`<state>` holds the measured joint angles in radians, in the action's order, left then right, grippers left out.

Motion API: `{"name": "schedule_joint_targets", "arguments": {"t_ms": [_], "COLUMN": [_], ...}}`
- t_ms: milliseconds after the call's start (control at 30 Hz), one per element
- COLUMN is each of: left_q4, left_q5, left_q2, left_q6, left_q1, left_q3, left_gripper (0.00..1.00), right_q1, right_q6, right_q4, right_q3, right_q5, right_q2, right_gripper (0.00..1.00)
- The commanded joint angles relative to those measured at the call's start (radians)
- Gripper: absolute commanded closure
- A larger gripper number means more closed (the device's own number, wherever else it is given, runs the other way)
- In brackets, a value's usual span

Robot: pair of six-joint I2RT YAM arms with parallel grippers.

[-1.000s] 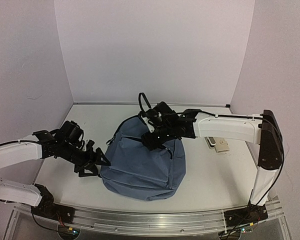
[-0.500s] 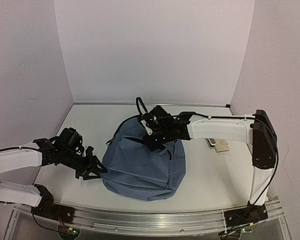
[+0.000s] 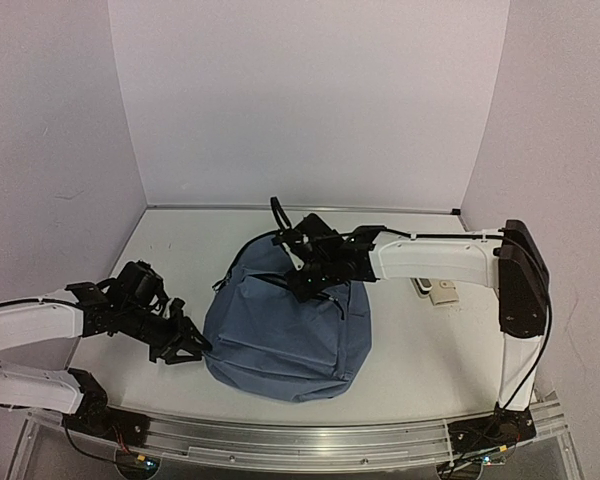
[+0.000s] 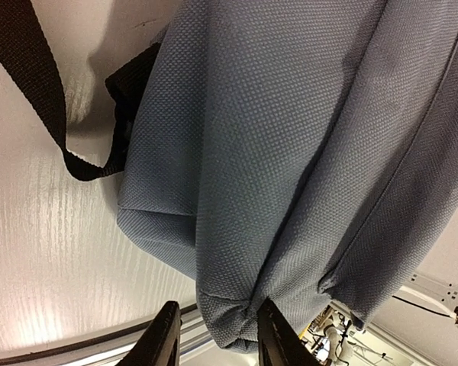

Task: Pack the student bag
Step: Adjust the student bag at the center of the board.

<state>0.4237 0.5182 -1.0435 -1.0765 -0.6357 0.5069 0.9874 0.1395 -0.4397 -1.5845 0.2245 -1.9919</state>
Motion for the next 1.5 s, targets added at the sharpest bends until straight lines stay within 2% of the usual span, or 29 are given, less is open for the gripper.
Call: {"name": "schedule_joint_targets", "arguments": {"t_ms": [0, 167, 300, 433, 633, 800, 1000, 1067, 1167, 1333, 1367, 1400, 1433, 1467], "left_q4": [-0.096, -0.202, -0.218, -0.214, -0.181, -0.070, 0.037, 0.060, 0.093, 0.124, 0.128, 0.130, 0.133, 0.134], "left_q5": [0.011, -0.016, -0.079, -0.152, -0.128, -0.144, -0.158, -0.162, -0.203, -0.293, -0.301, -0.308, -0.320, -0.330], "left_q2": [-0.014, -0.029, -0.051, -0.116, -0.345, -0.543, -0.783, -0.860, -0.934, -0.978, -0.975, -0.967, -0.953, -0.941], "left_q6": [-0.020, -0.071, -0.058, 0.010, 0.193, 0.367, 0.511, 0.543, 0.566, 0.580, 0.584, 0.589, 0.595, 0.599], "left_q1": [0.000, 0.000, 0.000, 0.016, 0.135, 0.244, 0.286, 0.289, 0.290, 0.289, 0.290, 0.289, 0.288, 0.289], "left_q3": [-0.016, -0.054, -0.041, 0.036, 0.255, 0.511, 0.838, 0.943, 1.049, 1.119, 1.122, 1.122, 1.120, 1.118], "left_gripper": [0.79, 0.99, 1.00, 1.00, 1.00, 1.00, 1.00, 1.00, 1.00, 1.00, 0.98, 0.89, 0.78, 0.60], "right_q1": [-0.001, -0.002, -0.001, -0.002, 0.001, 0.018, 0.028, 0.028, 0.028, 0.028, 0.027, 0.026, 0.025, 0.024], "right_q6": [0.027, 0.054, 0.077, 0.103, 0.146, 0.190, 0.268, 0.304, 0.383, 0.508, 0.531, 0.539, 0.547, 0.554], "right_q4": [0.004, -0.007, -0.028, -0.054, -0.071, -0.071, -0.031, -0.013, -0.006, 0.004, 0.017, 0.044, 0.082, 0.117], "right_q3": [-0.036, -0.005, 0.031, 0.060, 0.072, 0.081, 0.127, 0.150, 0.177, 0.247, 0.274, 0.293, 0.320, 0.350], "right_q5": [0.052, 0.035, -0.002, -0.056, -0.168, -0.279, -0.334, -0.318, -0.204, -0.043, -0.032, -0.035, -0.045, -0.070], "right_q2": [-0.002, 0.026, 0.065, 0.100, 0.143, 0.186, 0.216, 0.224, 0.242, 0.267, 0.271, 0.278, 0.286, 0.292], "right_gripper": [1.00, 1.00, 1.00, 1.00, 1.00, 1.00, 1.00, 1.00, 1.00, 1.00, 1.00, 1.00, 1.00, 1.00]}}
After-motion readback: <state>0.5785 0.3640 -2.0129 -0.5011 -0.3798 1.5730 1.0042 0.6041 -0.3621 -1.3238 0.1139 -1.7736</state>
